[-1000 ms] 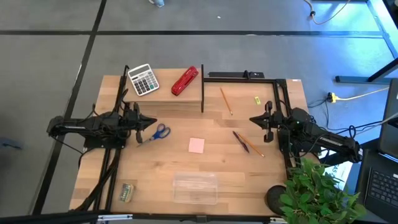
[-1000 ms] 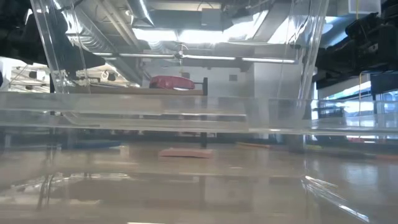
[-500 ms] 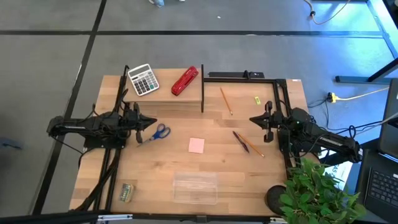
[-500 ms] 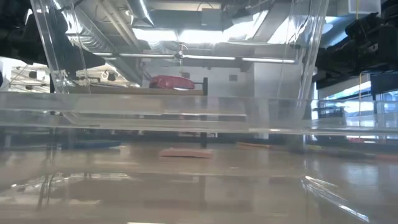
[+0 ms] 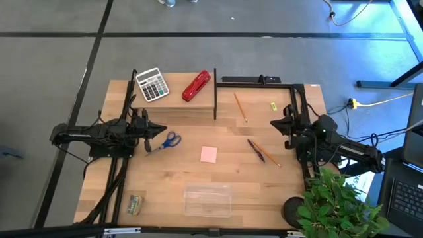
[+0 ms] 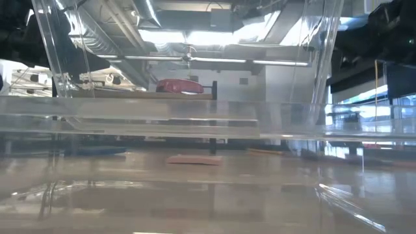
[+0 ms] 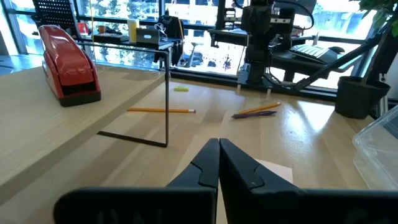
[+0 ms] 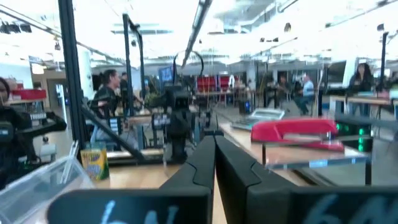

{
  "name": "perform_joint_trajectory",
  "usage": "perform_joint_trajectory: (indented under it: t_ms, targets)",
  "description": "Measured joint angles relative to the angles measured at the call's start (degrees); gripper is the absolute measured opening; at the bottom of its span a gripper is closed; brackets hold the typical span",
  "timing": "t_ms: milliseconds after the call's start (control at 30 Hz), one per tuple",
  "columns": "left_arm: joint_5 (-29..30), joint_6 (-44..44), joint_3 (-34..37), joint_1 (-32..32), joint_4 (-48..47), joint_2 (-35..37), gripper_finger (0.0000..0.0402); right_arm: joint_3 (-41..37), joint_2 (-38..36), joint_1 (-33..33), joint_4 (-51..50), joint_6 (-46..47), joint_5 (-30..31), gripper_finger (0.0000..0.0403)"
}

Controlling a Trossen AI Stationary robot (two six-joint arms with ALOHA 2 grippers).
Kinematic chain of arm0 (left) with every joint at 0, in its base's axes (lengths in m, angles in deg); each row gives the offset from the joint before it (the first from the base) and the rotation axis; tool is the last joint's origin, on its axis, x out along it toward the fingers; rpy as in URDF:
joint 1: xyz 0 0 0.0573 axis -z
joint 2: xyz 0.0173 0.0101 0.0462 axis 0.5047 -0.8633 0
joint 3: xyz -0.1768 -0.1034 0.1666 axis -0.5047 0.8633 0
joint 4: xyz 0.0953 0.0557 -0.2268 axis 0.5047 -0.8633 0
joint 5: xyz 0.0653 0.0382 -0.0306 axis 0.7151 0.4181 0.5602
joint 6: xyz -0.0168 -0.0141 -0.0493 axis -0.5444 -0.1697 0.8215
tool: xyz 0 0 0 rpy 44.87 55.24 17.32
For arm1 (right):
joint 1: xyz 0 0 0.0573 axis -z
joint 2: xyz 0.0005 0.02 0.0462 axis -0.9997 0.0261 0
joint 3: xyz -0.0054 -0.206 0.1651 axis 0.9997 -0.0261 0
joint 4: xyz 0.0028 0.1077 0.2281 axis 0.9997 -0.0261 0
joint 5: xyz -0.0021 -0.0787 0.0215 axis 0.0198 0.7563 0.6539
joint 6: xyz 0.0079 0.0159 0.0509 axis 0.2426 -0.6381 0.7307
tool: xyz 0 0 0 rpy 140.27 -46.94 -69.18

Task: Pack school essentials
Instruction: Put the crayon box into the transparent supply box

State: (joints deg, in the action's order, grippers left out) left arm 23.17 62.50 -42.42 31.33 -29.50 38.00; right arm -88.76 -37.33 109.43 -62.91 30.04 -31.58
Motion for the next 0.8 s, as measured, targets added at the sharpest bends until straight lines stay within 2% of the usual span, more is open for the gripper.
perform_joint_trajectory:
  t_ms: [233, 433, 600, 800]
  targets:
    - [-0.66, -1.4, -0.09, 0.06, 3.38, 0.0, 0.0, 2.22, 0.0, 0.0, -0.13, -0.84, 0.02, 0.0016]
    - [-0.15, -6.98, -6.06, 0.11, 2.05, -1.12, 0.0, 5.49, 0.0, 0.0, -1.33, -1.48, 0.04, 0.0016]
    - [1.52, -10.35, -14.4, 0.09, -4.79, -5.2, 0.0, 9.79, 0.04, 0.0, -10.06, -2.88, 1.86, 0.0016]
    - [4.73, -7.85, -23.97, 0.09, -15.82, -13.96, 0.0, 17.47, 2.43, 0.0, -25.49, -5.91, 7.33, 0.0016]
